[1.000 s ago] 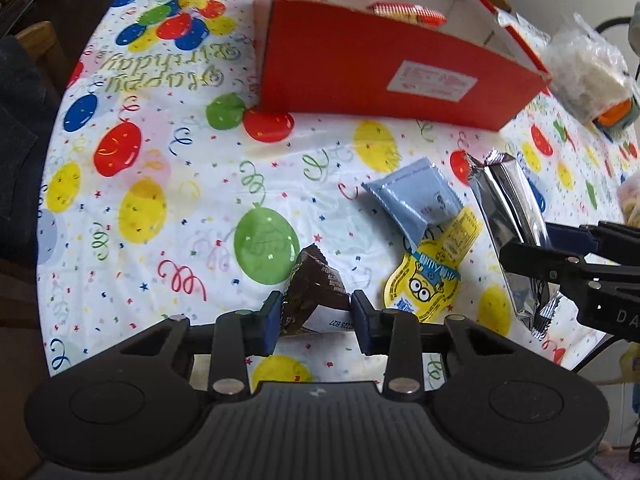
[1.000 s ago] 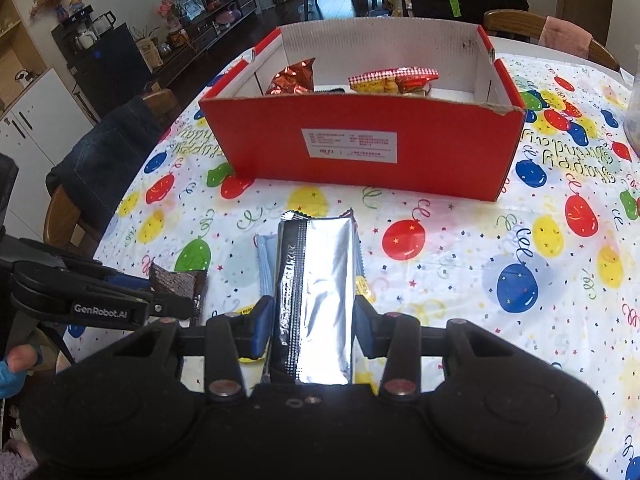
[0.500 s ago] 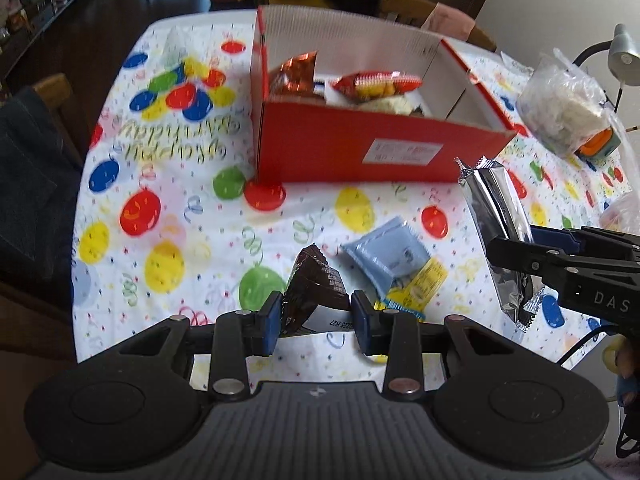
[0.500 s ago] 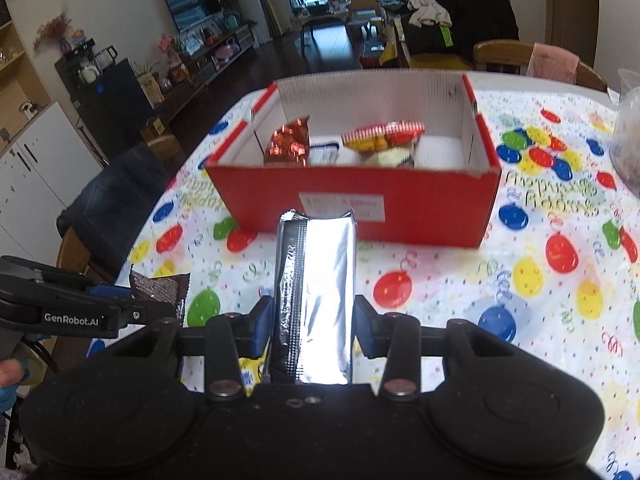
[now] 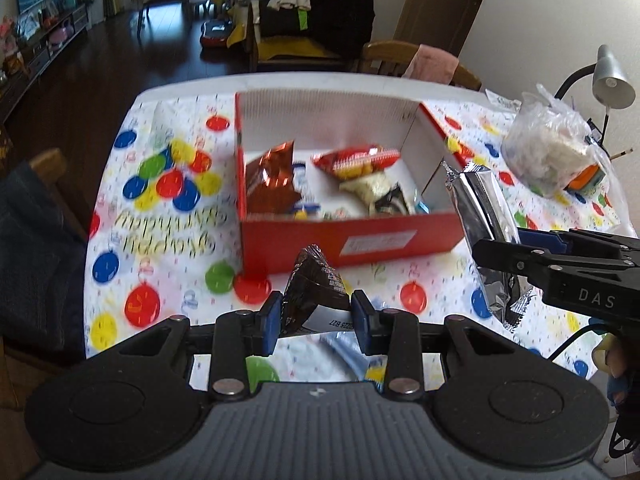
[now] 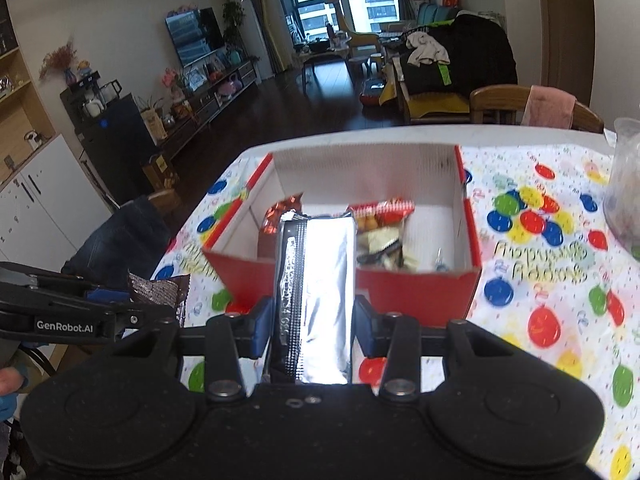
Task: Organize snacks
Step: 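Lift both snacks and carry them over the red box with both tools, then open both tools to drop the chocolate piece and silver packet into the box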
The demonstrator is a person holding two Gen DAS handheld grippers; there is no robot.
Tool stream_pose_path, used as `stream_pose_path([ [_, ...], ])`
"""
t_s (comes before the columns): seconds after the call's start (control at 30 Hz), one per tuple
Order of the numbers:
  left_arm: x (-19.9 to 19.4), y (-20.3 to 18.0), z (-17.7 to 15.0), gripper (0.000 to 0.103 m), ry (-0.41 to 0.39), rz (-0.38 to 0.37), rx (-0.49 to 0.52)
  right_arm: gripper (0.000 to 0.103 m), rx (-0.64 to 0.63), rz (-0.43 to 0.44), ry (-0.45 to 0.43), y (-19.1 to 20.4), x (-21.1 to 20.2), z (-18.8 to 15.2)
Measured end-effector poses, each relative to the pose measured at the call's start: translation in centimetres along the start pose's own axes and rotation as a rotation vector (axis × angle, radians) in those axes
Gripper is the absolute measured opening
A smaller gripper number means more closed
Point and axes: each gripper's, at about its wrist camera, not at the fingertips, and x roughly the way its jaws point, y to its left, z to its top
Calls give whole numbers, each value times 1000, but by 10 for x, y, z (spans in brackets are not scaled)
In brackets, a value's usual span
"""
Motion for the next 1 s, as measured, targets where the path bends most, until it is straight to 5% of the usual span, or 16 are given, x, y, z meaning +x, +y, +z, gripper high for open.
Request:
stream_pose_path([
  [0.47, 31, -17, 66, 36, -4, 35, 41, 40, 10, -39, 4, -39, 37, 55],
  [1.0, 125, -20, 122, 36, 142, 101, 15, 40, -47, -41, 136, -61, 124, 97],
])
